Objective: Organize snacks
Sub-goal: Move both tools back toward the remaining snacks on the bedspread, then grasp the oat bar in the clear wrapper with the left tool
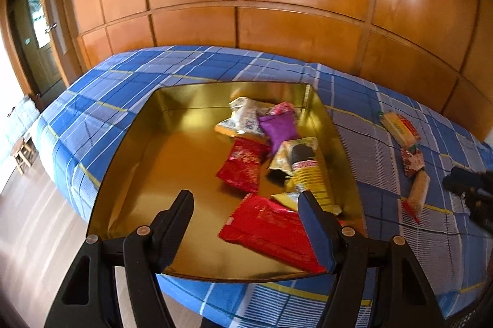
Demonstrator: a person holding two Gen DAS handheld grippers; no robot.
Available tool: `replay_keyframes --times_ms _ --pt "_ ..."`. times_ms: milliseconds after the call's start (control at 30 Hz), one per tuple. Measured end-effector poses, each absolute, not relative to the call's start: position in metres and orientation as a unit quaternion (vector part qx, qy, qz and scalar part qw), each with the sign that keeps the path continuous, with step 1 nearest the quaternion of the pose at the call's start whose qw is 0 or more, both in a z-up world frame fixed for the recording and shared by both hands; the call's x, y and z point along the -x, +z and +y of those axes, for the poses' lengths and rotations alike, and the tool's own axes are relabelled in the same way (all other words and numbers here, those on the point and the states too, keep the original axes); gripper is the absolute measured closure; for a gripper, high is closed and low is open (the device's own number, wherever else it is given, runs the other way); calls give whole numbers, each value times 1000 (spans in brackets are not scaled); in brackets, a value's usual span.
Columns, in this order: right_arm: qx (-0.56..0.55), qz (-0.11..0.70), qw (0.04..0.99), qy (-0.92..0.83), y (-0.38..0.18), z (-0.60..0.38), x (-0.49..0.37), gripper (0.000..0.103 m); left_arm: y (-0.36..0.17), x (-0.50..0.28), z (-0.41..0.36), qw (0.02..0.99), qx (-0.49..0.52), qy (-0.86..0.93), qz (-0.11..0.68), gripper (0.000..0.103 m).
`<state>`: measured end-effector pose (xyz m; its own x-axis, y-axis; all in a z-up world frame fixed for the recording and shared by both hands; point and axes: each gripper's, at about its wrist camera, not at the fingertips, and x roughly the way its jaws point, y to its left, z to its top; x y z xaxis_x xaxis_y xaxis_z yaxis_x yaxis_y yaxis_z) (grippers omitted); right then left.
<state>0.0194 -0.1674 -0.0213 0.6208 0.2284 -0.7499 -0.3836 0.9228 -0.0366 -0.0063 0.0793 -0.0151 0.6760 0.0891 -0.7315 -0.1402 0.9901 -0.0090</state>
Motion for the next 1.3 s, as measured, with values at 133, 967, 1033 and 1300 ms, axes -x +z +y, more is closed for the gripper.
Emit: replay_keyframes --times_ms 133,967,1033,1300 --pt "107 398 902 131 -14 -207 -26 72 -12 4 63 917 16 46 396 32" --pt "106 527 842 43 -78 -316 -58 69 -22 -25 -55 902 -88 -66 417 32" --pt "104 528 841 46 -79 -314 -57 69 -25 -29 -64 900 -94 -73 420 32" --pt "105 530 840 54 -78 -309 -59 69 -35 -41 -89 889 -111 -96 434 32"
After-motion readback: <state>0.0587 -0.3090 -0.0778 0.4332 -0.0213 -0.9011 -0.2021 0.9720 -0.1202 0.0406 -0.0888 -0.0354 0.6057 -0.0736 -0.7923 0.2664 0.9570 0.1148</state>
